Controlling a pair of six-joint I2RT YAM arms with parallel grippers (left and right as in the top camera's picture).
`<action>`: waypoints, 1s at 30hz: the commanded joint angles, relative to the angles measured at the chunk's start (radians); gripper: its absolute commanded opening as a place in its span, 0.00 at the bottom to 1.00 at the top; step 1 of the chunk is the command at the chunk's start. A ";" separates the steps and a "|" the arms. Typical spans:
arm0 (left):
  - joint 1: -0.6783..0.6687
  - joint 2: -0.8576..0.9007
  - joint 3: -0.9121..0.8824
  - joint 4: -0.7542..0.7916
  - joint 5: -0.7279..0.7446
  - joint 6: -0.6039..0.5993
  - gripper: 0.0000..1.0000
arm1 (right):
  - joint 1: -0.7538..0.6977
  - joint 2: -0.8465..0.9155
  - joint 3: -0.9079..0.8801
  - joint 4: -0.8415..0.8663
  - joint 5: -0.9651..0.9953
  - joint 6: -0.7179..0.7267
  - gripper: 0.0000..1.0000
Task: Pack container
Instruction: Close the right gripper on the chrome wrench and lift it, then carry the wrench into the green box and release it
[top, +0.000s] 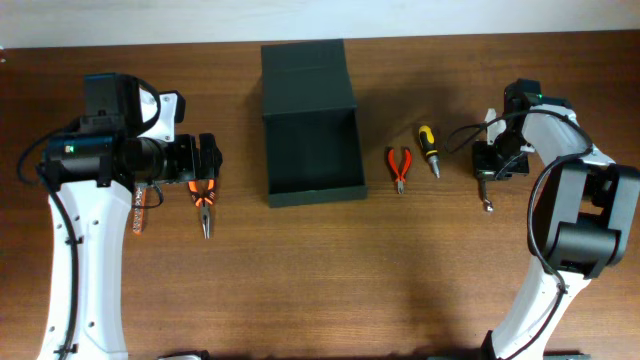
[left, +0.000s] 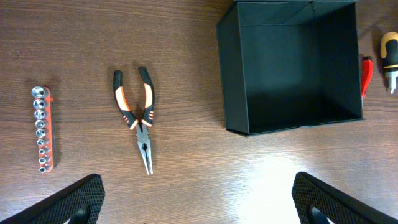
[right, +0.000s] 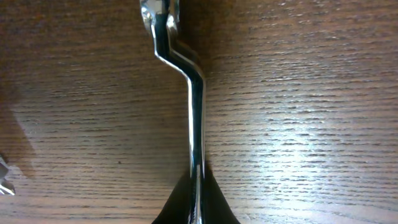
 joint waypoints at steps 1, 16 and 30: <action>0.003 0.009 0.013 0.000 -0.006 0.015 0.99 | 0.006 0.057 -0.016 -0.008 -0.040 0.006 0.04; 0.003 0.009 0.013 0.000 -0.006 0.015 0.99 | 0.008 0.022 0.086 -0.075 -0.044 0.032 0.04; 0.003 0.009 0.013 0.000 -0.006 0.015 0.99 | 0.034 -0.204 0.214 -0.122 -0.212 0.027 0.04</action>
